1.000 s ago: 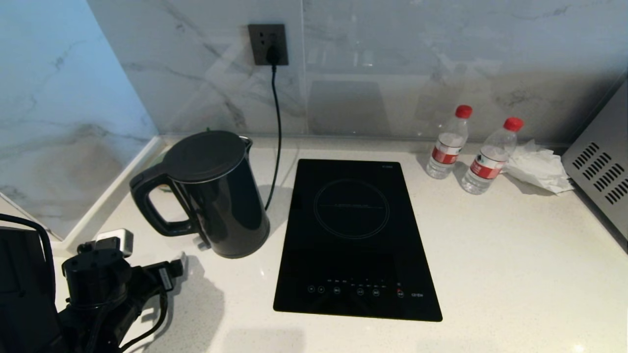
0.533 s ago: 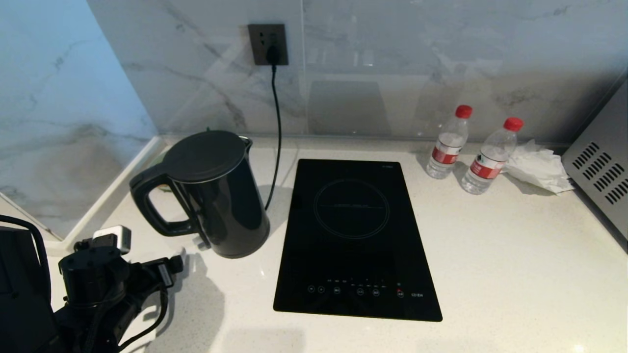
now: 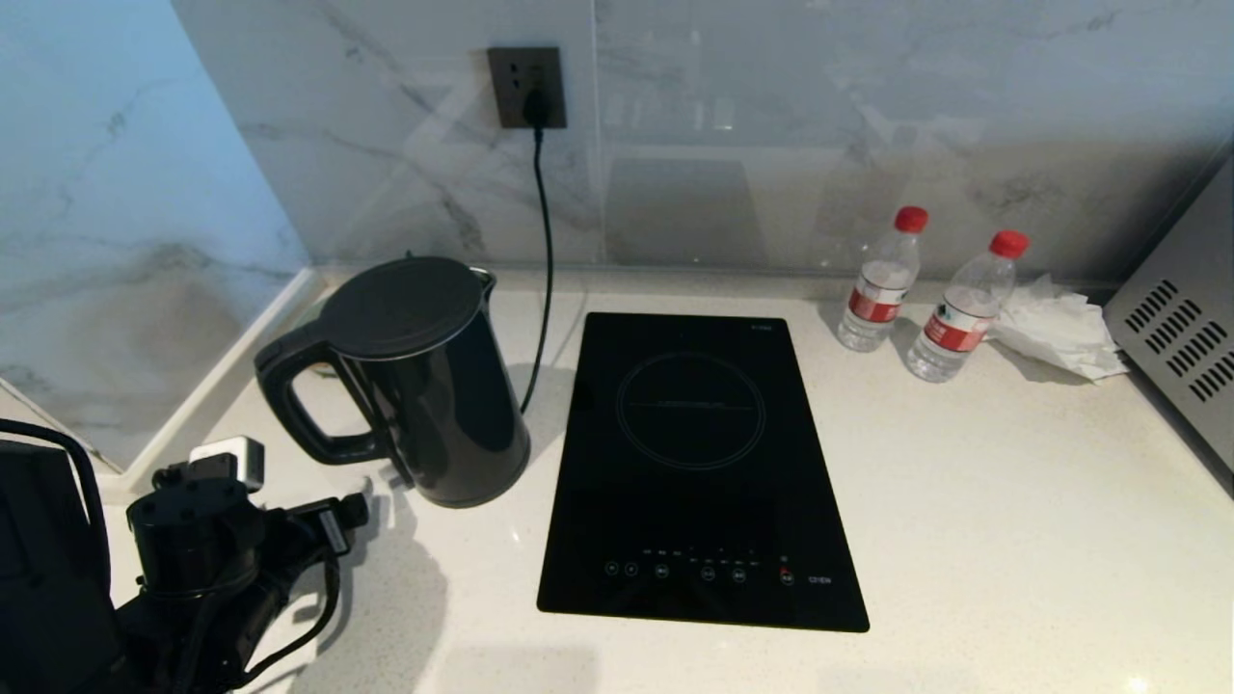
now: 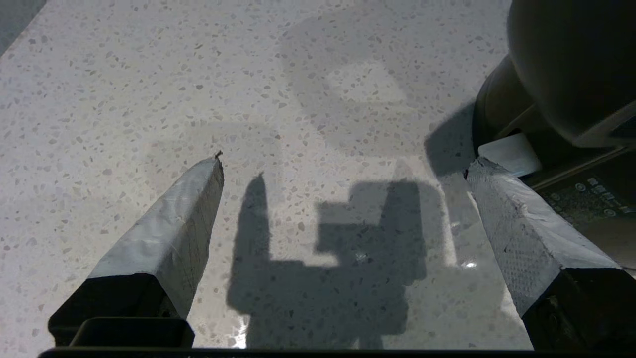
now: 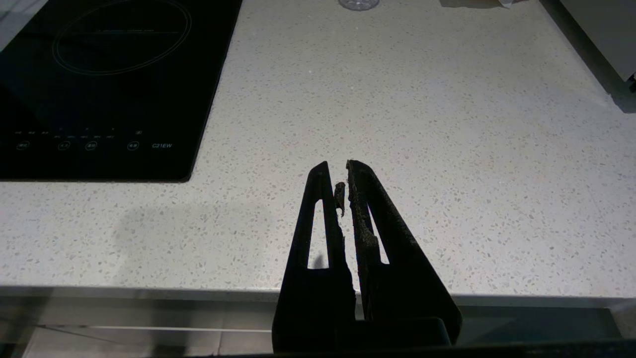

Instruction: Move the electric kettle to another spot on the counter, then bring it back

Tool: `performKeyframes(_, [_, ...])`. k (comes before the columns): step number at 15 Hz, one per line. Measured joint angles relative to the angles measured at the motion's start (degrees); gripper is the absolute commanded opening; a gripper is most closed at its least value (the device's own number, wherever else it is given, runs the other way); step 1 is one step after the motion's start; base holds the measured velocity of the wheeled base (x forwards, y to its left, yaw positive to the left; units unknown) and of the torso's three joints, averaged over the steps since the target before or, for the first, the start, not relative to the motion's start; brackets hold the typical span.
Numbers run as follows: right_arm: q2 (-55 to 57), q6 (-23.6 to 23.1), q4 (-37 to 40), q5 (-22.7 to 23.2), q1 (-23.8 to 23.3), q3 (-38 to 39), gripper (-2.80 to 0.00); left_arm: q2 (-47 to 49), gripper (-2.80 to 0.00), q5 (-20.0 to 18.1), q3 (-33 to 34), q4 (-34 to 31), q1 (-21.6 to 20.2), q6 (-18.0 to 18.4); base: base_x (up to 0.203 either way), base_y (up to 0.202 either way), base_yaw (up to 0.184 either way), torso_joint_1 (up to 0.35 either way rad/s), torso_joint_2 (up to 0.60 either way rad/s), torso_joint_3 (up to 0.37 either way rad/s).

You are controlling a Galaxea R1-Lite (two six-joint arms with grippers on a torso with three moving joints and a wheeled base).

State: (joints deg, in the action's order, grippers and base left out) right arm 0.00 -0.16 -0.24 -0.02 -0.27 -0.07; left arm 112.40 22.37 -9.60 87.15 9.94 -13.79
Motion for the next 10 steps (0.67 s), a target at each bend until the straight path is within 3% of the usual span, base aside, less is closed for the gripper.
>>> performKeyframes(10, [0.0, 0.0, 0.0, 0.0, 0.0, 0.0, -2.80, 0.1, 0.00, 0.7, -1.0, 0.0, 0.9, 0.0, 0.000, 0.000, 0.000, 0.000, 0.00, 0.000])
